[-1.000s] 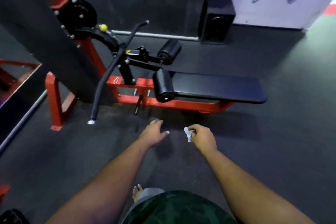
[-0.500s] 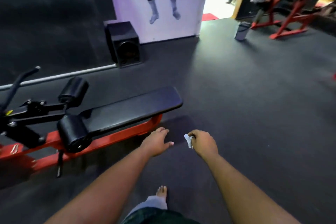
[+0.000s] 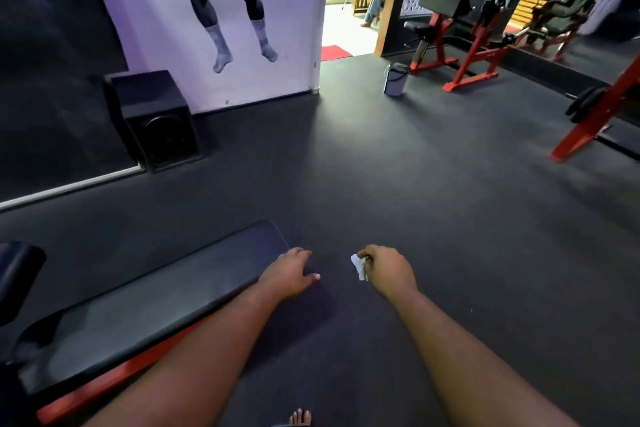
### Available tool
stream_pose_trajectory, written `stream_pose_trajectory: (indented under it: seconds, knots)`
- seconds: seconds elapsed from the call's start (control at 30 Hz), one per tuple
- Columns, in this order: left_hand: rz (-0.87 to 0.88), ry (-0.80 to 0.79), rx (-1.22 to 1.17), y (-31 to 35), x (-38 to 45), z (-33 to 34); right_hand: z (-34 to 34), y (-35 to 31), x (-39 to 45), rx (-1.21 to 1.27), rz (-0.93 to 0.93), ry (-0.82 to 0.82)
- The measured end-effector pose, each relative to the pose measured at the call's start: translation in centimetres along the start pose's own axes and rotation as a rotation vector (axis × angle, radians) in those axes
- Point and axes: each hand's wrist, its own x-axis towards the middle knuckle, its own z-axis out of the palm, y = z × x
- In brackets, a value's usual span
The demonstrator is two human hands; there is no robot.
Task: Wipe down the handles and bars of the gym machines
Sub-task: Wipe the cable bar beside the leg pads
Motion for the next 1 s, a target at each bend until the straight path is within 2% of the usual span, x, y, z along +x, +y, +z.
stream_pose_trajectory:
  seconds: [0.3,0.57,0.8,1.0]
  knots:
    - [-0.038,0.032,-0.001,0.9,14.9,-5.8,-3.6,0.3,15.8,0.012,-0.067,-0.032]
    - [-0.205,0.100,-0.062,2.3,27.7,-10.4,-7.6,-0.3,34.0,-0.088,-0.215,-0.122]
    - [-0.333,0.165,-0.144,1.8,36.2,-14.6,-9.3,-4.2,47.4,-0.157,-0.406,-0.181]
    - [-0.452,0.199,-0.203,-3.9,44.2,-17.9,-7.7,-11.0,58.9,-0.222,-0.555,-0.220]
